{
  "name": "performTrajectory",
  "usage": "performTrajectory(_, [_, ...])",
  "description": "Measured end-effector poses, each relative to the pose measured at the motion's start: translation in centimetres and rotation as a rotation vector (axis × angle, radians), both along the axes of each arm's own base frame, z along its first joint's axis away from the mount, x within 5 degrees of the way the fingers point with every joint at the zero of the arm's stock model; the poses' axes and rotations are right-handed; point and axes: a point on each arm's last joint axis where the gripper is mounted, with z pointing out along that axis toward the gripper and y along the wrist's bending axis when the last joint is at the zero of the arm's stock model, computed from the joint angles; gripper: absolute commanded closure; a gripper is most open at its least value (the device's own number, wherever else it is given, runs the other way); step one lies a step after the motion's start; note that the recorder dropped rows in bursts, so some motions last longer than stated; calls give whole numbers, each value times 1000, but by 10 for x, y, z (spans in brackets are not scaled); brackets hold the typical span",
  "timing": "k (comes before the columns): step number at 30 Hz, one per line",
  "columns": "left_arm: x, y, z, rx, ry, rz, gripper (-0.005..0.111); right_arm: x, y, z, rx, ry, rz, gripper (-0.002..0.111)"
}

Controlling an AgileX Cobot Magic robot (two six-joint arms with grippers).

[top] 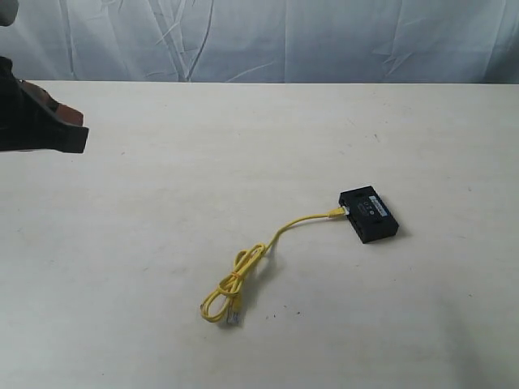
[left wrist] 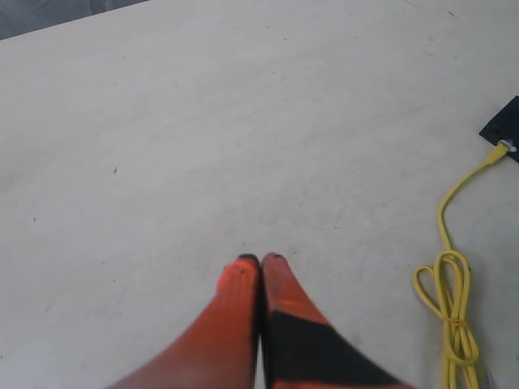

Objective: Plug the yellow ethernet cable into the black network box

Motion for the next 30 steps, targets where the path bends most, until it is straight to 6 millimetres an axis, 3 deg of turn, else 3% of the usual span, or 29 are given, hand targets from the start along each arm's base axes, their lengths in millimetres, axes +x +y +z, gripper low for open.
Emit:
performTrajectory(9, [-1, 4, 1, 63, -32, -12, 106, 0, 0, 0, 0, 0, 0, 109])
performTrajectory(16, [-37, 34, 7, 75, -174, 69, 106, 0, 0, 0, 0, 0, 0, 109])
performTrajectory(20, [-69, 53, -9, 69, -237, 146, 106, 0, 0, 0, 0, 0, 0, 109])
performTrajectory(30, [-135, 72, -84, 42, -388, 225, 106, 0, 0, 0, 2, 0, 0, 109])
